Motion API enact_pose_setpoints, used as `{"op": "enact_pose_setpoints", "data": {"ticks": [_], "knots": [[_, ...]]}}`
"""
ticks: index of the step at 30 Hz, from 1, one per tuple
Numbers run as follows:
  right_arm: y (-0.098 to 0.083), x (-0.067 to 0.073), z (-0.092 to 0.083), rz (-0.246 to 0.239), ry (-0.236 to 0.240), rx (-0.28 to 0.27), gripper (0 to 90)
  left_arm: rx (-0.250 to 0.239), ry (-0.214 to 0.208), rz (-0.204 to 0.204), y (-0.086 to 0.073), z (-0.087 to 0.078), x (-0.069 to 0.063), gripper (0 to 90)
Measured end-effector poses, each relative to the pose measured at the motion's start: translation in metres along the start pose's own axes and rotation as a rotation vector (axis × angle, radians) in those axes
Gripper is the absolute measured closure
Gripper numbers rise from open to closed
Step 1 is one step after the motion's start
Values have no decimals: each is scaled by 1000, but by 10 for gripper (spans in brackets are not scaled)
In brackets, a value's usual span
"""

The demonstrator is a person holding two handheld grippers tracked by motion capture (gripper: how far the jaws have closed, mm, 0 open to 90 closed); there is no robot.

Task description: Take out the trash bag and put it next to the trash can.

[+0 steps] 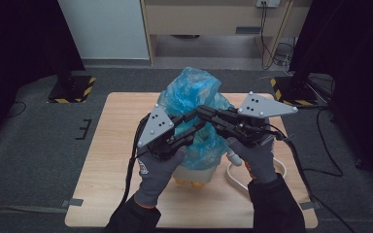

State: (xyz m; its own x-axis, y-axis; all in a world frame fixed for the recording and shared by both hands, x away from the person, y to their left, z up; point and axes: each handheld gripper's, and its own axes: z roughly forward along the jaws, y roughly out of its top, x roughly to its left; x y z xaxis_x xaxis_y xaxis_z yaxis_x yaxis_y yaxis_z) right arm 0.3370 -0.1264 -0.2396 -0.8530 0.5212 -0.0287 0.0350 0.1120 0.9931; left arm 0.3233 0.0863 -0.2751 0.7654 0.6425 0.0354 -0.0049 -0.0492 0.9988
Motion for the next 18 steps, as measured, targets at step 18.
{"op": "enact_pose_setpoints", "data": {"ticks": [18], "knots": [[1,-3,-4,-8,-37,-39,651,25,29,1,-2,0,0,872]]}}
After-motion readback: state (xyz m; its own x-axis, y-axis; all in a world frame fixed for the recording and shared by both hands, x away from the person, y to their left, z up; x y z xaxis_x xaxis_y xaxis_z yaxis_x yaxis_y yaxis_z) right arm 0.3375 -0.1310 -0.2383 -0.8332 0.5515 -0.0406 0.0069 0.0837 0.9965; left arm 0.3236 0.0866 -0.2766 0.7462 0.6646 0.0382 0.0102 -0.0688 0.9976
